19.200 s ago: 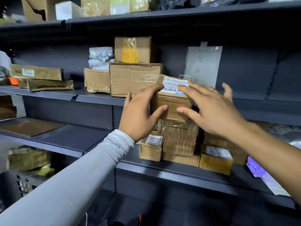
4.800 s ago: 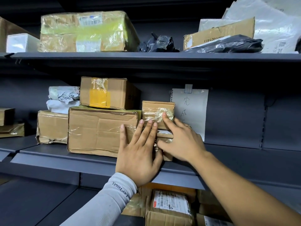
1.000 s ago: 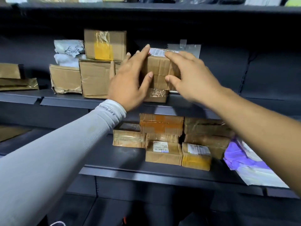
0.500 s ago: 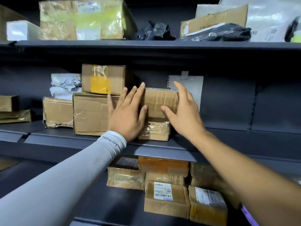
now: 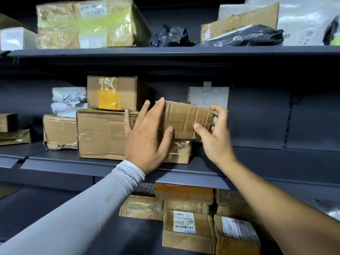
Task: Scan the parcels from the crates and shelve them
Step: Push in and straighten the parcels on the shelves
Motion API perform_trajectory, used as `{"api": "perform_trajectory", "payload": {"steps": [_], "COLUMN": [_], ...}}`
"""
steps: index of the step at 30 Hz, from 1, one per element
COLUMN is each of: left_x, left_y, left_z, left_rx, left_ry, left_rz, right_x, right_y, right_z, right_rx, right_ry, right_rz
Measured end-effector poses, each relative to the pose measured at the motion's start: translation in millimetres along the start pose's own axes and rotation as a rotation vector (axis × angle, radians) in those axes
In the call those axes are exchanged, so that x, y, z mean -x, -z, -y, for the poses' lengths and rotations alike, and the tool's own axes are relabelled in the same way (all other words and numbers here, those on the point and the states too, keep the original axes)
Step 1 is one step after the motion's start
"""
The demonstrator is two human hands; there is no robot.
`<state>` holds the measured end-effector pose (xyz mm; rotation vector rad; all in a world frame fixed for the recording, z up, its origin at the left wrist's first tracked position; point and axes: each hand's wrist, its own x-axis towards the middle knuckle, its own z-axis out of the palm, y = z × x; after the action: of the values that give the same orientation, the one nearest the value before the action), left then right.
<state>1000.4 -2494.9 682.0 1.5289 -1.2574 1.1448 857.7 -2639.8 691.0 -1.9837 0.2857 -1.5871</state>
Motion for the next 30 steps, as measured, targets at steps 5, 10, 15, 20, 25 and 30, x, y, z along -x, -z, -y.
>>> {"api": "perform_trajectory", "payload": {"steps": [5,10,15,20,25,30], "left_x": [6,6,1,-3,3,-1], "left_y": [7,7,4,-1,-5,-8], "left_z": [-11,-17,-16,-13,3,19], "left_rx": [0.002,-0.075,-0.13,-0.195,-0.251,-0.314], "left_ry": [-0.065,-0.214,-0.287,-0.334,-0.367,-0.224], "left_rz": [-0.008,-0.006,0.01,0.041,0.096,0.058], "right_x": [-2,-10,-20,-27,-23,-22], "right_y": [-1,-12,-20,-31,-32,-33], "right_z": [9,22,32,36,31,24], "right_rx": [-0.061,-0.118,-0.33,-0.347,-0.285,-0.074], "right_ry": [-0.037,-0.097,-0.173,-0.228,-0.233,-0.086], "right_rz": [0.018,-0.011,0.069,0.223,0.232,0.143]}}
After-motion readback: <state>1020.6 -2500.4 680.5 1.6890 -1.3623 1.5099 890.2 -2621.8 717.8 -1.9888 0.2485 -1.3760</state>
